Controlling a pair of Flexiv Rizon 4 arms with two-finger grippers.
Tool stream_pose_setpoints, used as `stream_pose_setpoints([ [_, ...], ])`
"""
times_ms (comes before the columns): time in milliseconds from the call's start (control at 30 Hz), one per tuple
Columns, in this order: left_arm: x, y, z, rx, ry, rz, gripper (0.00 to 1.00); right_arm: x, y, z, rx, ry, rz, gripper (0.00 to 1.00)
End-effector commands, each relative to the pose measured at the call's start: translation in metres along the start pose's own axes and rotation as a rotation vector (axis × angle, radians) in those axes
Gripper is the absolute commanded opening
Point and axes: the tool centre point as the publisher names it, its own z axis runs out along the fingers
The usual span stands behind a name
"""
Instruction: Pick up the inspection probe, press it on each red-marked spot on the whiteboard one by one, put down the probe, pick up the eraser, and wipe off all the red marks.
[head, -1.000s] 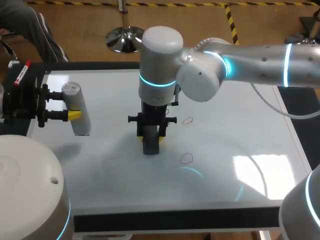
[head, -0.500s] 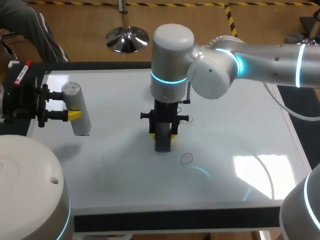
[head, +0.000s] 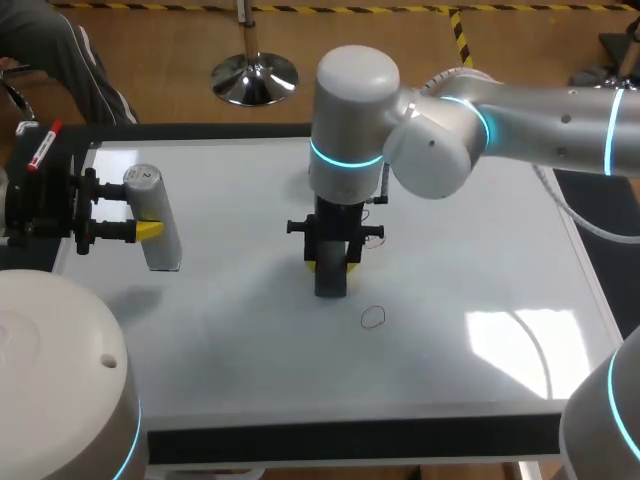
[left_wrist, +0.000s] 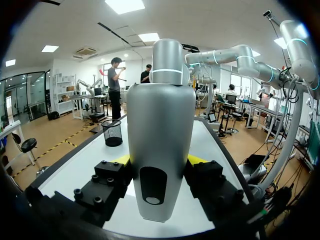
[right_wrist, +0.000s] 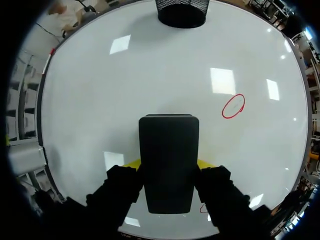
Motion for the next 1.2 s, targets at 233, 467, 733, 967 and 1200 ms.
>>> stream_pose_setpoints([
  [233, 0.000, 0.000, -0.001, 0.003, 0.000, 0.002, 0.00, 0.029, -0.006, -0.003, -0.003, -0.007, -0.040, 0.00],
  [467, 0.000, 0.000, -0.001, 0.003, 0.000, 0.002, 0.00, 0.045, -0.009, 0.001, 0.006, 0.000, -0.062, 0.00],
  [733, 0.000, 0.000, -0.001, 0.003, 0.000, 0.002, 0.00, 0.058, -0.012, 0.006, -0.003, -0.007, -0.089, 0.00],
  [967, 0.000, 0.000, -0.001, 0.003, 0.000, 0.002, 0.00, 0.056, -0.012, 0.012, 0.003, -0.004, -0.095, 0.00],
  [1200, 0.000, 0.000, -0.001, 0.003, 0.000, 0.002, 0.00, 0.045, -0.016, 0.013, -0.009, -0.007, -0.099, 0.00],
])
